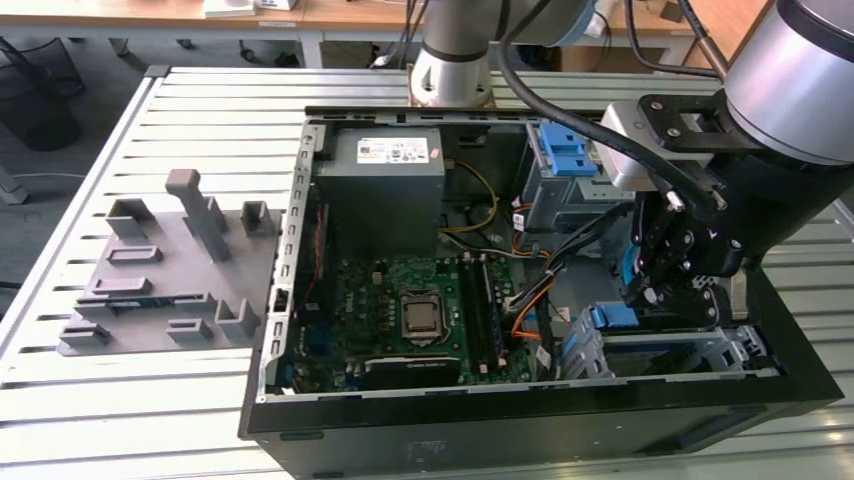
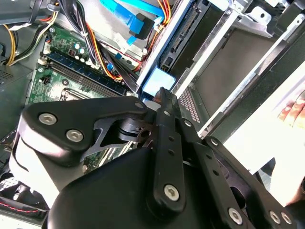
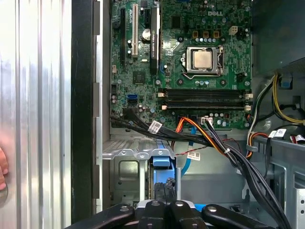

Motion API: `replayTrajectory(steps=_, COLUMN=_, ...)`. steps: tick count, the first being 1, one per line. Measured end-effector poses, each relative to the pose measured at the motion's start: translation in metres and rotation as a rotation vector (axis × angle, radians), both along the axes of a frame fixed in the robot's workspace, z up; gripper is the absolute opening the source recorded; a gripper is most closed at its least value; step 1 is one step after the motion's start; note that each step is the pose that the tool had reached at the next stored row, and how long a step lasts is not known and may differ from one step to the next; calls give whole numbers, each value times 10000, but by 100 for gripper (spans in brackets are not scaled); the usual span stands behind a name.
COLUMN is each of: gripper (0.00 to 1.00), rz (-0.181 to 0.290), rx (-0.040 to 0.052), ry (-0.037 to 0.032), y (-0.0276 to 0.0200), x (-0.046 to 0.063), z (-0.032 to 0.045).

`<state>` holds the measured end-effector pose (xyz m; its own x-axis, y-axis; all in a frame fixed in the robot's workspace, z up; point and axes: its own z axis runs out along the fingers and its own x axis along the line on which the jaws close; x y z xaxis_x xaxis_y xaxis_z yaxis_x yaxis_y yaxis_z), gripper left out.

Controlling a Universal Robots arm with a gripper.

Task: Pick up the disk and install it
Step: 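Insert the disk into the insertion slot, then insert the first disk wire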

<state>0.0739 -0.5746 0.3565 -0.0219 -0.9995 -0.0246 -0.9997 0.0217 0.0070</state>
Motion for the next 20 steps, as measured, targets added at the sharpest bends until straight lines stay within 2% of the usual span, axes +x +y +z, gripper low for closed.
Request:
replayTrajectory(steps=13, gripper=11, rz=1, rx=9, ry=0, y=0, x=12, z=0)
replayTrajectory(steps=17, gripper=11, rz=0, rx=8, ry=1, y=0, x=89, z=0)
replayTrajectory(steps=20, gripper=11, rz=-1, rx=10, ry=4, y=0, x=185, z=-3)
